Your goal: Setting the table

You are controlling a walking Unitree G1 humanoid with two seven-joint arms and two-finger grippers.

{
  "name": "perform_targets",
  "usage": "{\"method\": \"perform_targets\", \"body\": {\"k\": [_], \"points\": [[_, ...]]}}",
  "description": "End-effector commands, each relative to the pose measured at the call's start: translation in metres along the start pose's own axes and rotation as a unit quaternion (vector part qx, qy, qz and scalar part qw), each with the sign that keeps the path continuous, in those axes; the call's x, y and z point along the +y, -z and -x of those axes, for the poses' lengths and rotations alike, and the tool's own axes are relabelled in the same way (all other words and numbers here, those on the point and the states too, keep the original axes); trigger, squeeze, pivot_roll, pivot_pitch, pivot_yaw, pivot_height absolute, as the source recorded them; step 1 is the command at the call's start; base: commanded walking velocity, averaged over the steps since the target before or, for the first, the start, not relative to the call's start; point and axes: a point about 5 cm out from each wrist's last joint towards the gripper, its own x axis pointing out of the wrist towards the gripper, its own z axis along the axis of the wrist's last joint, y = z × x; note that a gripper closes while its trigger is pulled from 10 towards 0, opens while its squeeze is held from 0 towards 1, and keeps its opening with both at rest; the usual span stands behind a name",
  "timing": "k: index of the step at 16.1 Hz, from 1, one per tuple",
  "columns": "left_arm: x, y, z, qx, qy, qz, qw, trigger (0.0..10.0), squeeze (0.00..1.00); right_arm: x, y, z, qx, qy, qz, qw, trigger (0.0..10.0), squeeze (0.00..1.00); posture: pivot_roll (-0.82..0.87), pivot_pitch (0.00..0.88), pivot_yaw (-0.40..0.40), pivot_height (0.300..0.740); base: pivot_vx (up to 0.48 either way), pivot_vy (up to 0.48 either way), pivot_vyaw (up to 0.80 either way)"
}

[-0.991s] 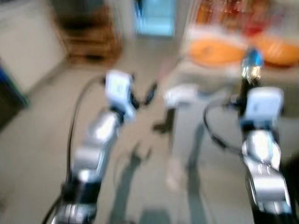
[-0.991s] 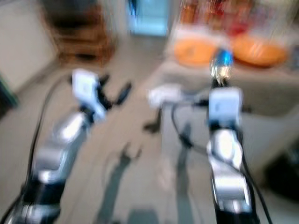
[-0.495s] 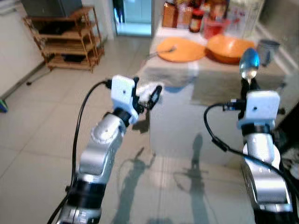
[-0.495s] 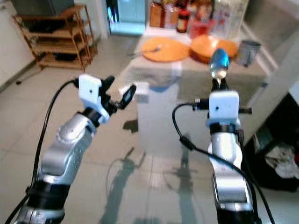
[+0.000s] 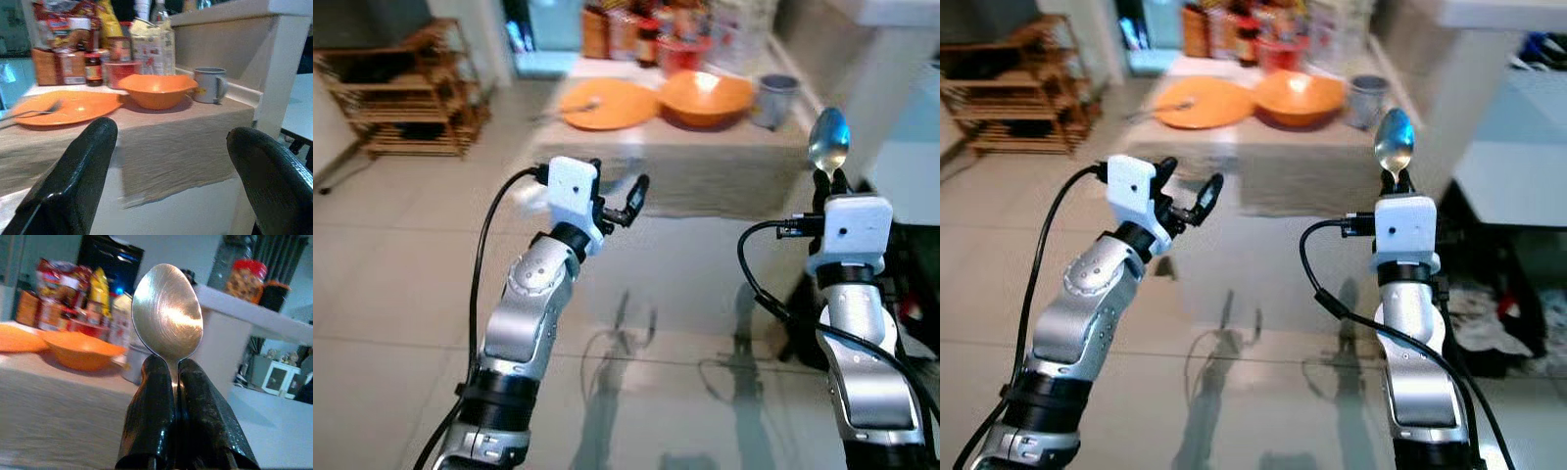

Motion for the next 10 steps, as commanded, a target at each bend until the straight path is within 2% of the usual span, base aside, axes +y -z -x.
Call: {"method": "perform_targets", "body": {"k": [1, 10], "points": [[-0.005, -0.001, -0.0027, -0.002, 0.007, -0.006, 1.0, 10.0, 0.0, -0.0038, -0.0022, -0.0021, -0.008, 0.003, 0.007, 1.0, 0.0, 0.0, -0.08, 0.0, 0.051, 0.74, 0.0, -0.442, 0.0], [-0.0071, 0.0024, -0.0032, 0.005, 0.004, -0.012, 1.0, 10.0, 0.0, -0.0039, 0.0007, 0.001, -0.002, 0.004, 0.008, 1.0, 0.0, 0.0, -0.08, 0.0, 0.056, 0.74, 0.0, -0.441, 0.0]]}}
